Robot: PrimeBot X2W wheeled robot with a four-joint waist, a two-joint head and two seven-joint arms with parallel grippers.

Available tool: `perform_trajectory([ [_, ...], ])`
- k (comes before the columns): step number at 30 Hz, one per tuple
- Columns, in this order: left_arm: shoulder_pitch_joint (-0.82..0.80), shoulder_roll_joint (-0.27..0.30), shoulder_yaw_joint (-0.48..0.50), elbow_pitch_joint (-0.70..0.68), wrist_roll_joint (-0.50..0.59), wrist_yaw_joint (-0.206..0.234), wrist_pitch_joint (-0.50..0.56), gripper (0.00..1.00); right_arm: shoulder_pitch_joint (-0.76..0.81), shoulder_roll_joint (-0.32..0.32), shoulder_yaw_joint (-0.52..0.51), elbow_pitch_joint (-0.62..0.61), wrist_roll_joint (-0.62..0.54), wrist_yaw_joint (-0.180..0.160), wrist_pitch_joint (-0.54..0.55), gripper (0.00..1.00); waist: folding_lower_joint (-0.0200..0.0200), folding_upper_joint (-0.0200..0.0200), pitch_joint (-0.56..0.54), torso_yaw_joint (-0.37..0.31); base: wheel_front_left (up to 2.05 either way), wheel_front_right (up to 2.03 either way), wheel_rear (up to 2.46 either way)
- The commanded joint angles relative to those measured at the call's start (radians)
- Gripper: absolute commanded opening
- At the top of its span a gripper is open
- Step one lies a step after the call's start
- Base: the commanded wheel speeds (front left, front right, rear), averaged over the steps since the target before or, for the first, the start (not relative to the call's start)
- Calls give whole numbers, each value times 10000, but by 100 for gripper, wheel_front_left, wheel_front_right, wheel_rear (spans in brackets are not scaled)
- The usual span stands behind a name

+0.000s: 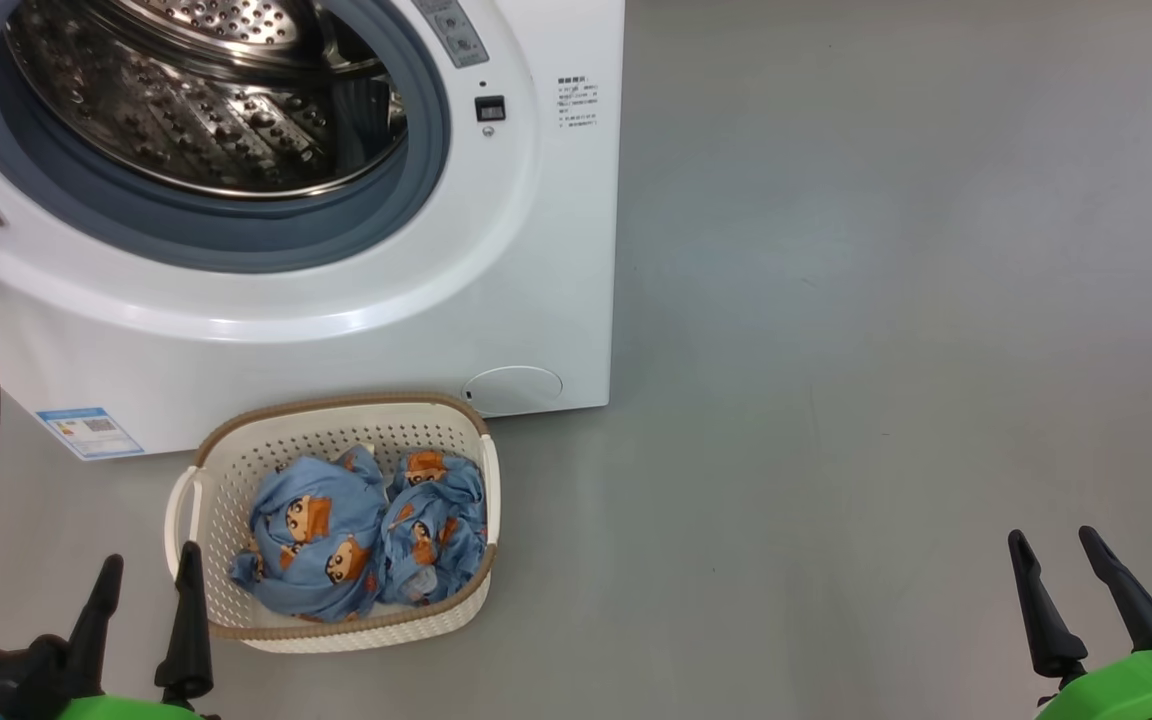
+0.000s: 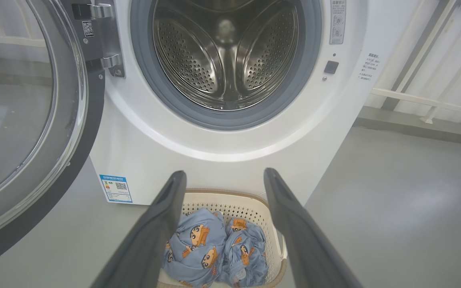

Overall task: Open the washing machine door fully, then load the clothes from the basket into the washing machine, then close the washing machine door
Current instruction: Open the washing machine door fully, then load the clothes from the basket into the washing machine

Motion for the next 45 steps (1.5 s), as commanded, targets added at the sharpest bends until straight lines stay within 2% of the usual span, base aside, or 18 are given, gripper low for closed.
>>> perform_trajectory([
  [1,-24,194,301,-297,-45,-25,-55,100,64,-183,105,-268,-13,21,-132,100,-1,0,-24,10,0,0,0],
  [25,-63,190,351,-420,-218,-25,-55,100,23,-123,7,-493,-56,21,-132,100,-1,0,92,102,1,-5,3],
  [45,-338,211,277,-491,-238,-25,-55,100,-103,-109,27,-515,-67,21,-132,100,-1,0,376,233,68,-136,68],
])
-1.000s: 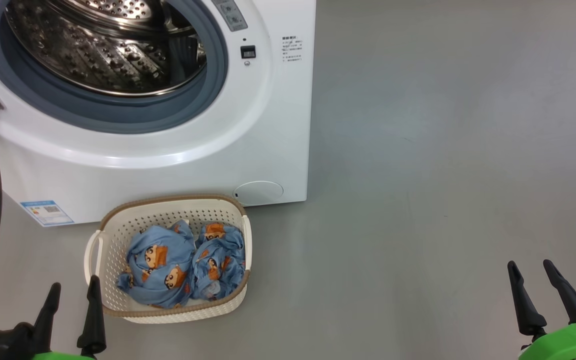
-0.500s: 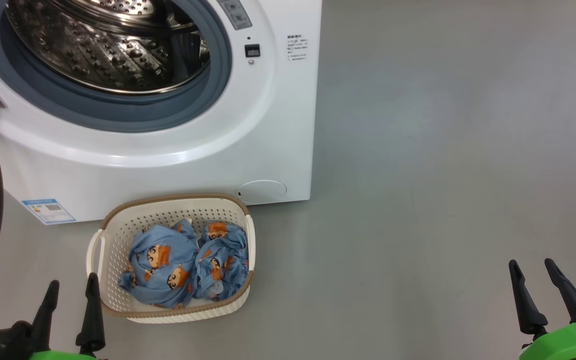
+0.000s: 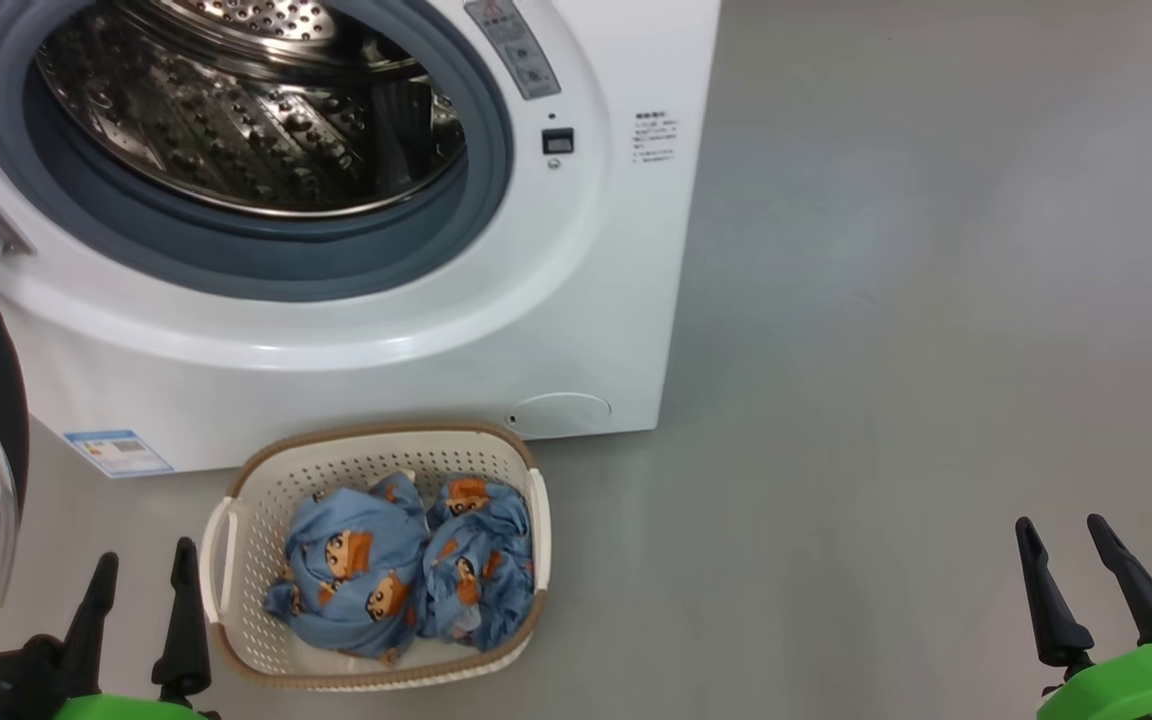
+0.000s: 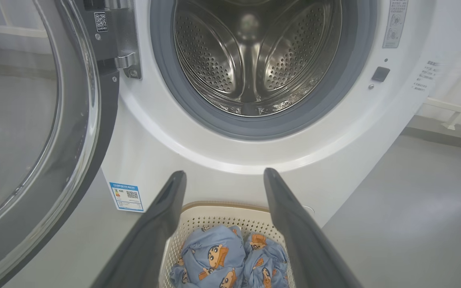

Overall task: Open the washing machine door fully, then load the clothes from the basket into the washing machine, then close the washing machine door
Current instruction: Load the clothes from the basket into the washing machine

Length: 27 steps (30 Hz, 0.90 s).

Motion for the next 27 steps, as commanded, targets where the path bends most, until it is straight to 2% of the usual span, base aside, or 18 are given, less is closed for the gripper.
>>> perform_trajectory([
  [1,-432,248,281,-275,-18,-25,-55,100,-93,-197,235,-239,-63,21,-132,100,-1,0,14,3,86,-140,54],
  [8,-445,248,100,-284,167,-25,-55,100,-147,-164,263,-233,-59,21,-132,100,-1,0,39,5,67,-77,10],
  [27,-441,10,77,64,198,-25,-55,100,-232,-140,290,-306,-97,21,-132,100,-1,0,57,53,1,-1,0],
])
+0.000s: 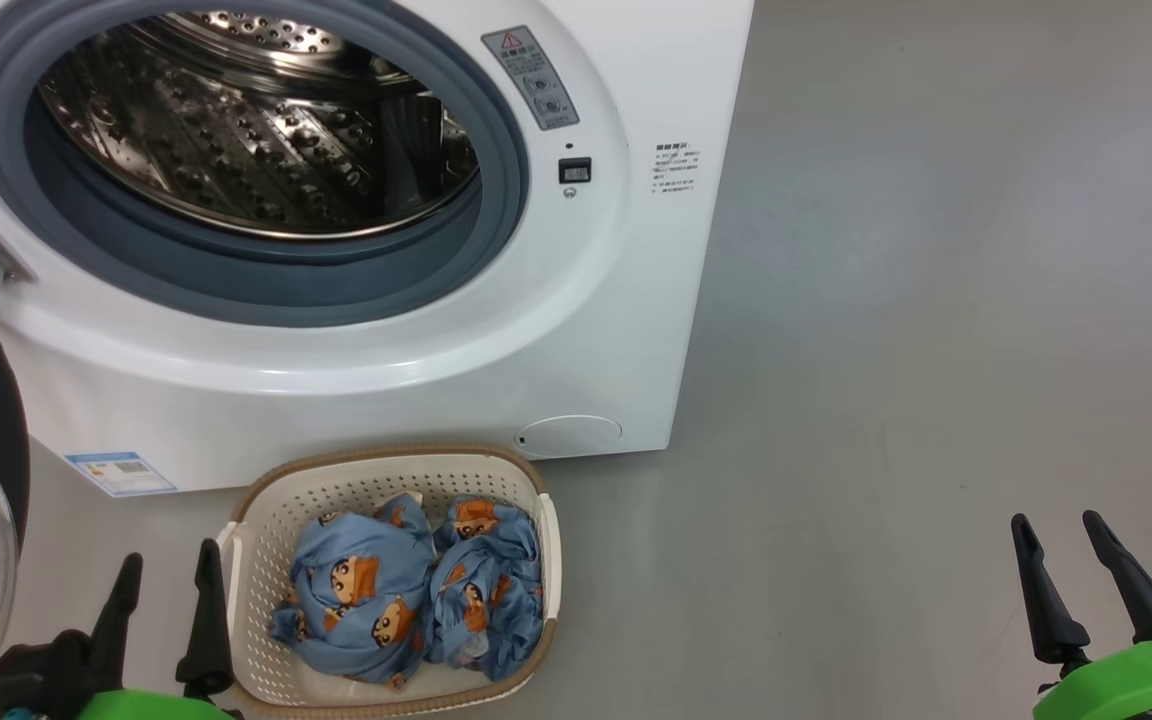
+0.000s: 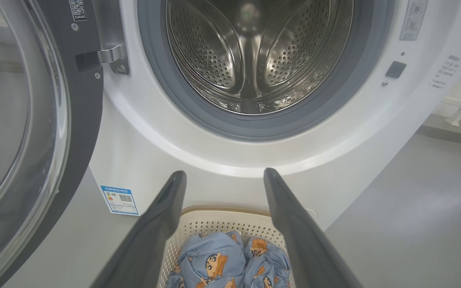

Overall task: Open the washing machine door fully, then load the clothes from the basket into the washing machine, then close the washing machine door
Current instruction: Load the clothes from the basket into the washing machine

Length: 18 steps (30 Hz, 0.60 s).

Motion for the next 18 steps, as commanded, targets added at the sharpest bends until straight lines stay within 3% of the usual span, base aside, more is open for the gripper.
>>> perform_trajectory([
  [1,-286,130,326,-136,76,-25,-55,100,-201,-175,249,-266,-95,21,-132,100,-1,0,4,5,0,0,0],
  [18,-489,96,5,507,-13,-25,-55,100,-480,-84,288,-570,-168,21,-132,100,-1,0,479,-9,0,0,0],
])
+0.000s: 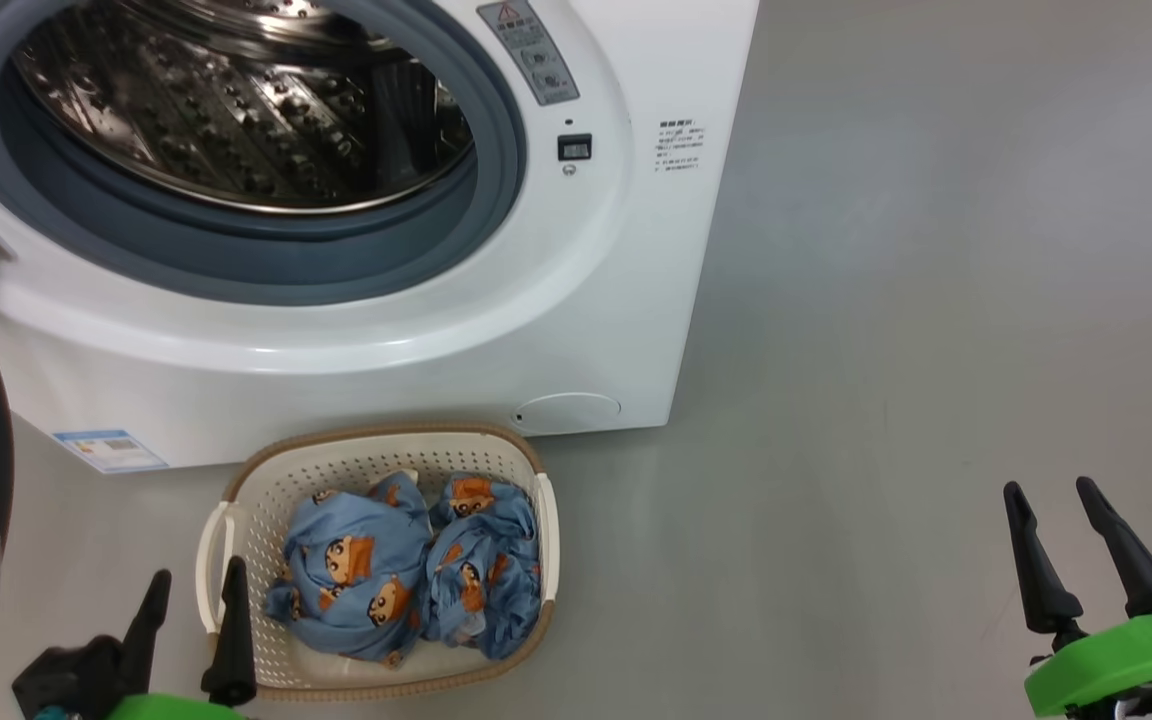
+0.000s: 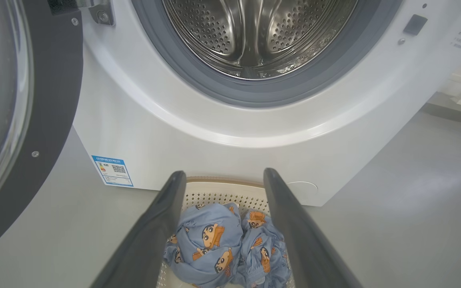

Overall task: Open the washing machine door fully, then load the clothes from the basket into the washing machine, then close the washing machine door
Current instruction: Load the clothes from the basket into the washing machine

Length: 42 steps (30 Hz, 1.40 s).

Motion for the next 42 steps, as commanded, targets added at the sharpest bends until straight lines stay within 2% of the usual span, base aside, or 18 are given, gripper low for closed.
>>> perform_trajectory([
  [1,-455,232,280,-141,-16,-25,-63,100,-247,-119,199,-300,-146,21,-132,100,0,0,153,-21,0,0,0],
  [17,-1413,310,-112,599,-210,-25,-63,100,-704,261,-252,-1344,-769,21,-132,100,0,0,1177,21,0,0,0],
  [42,-2738,592,-1233,2744,-939,-25,-63,100,-1385,615,-310,-1997,-1221,21,-132,100,0,0,2499,-34,0,0,0],
])
